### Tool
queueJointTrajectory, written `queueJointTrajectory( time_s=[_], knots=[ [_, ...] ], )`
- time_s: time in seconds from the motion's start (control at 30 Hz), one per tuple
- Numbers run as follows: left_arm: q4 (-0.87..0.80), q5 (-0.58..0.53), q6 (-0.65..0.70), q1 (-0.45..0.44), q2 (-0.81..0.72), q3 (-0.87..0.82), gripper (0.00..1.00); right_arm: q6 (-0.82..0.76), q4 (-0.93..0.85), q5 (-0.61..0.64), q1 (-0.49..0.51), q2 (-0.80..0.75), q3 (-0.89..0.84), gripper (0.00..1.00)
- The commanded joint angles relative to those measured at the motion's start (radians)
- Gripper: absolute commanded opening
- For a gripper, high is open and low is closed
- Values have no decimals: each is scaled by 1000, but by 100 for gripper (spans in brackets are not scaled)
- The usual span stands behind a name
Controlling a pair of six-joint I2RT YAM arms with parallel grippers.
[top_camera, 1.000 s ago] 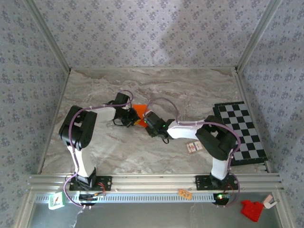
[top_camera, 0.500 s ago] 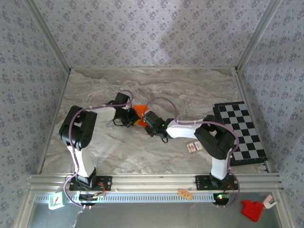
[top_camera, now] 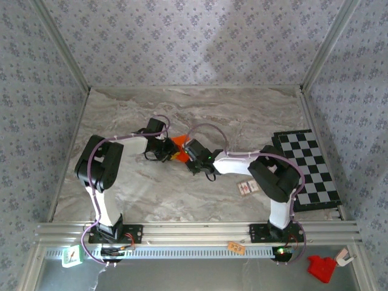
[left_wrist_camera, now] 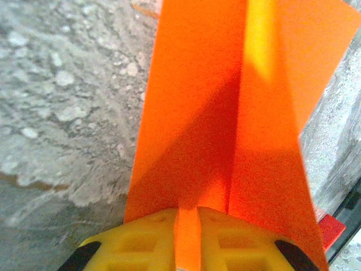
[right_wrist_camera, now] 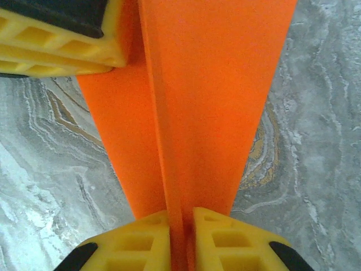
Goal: Fold a paper plane with a square sheet of paper (pick it up from the middle)
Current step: Fourth fold the wing at the center of the table.
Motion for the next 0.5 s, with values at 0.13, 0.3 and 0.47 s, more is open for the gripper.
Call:
queueJointTrajectory(
  time_s=[0.13,0.3,0.47],
  knots=[
    [-49,-50,29,5,-98,-36,20,-5,7,-173,-34,25,20,16],
    [30,-30,25,11,-139,-96,22,30,38,-284,-72,29,3,16],
    [174,44,6,11,-145,-145,26,67,89,-412,-126,39,-28,16]
  ],
)
